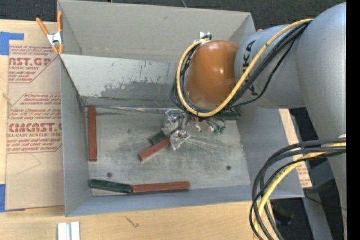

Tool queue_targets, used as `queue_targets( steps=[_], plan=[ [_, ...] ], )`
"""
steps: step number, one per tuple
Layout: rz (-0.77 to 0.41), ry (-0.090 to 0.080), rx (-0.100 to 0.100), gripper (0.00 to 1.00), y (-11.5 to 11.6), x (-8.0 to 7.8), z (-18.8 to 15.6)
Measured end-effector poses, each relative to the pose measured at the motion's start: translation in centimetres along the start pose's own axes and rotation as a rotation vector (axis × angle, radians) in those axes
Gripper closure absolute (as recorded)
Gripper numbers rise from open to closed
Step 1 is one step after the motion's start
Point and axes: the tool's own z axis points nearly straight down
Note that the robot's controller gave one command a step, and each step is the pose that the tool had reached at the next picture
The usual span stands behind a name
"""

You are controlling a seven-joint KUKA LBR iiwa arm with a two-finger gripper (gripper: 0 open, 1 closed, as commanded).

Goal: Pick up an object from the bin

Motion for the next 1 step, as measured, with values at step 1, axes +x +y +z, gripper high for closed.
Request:
queue_targets(
  steps=[1],
  plan=[
    [-0.021, 0.032, -0.014, 1.00, 0.52, -3.18, -17.77]
  ],
)
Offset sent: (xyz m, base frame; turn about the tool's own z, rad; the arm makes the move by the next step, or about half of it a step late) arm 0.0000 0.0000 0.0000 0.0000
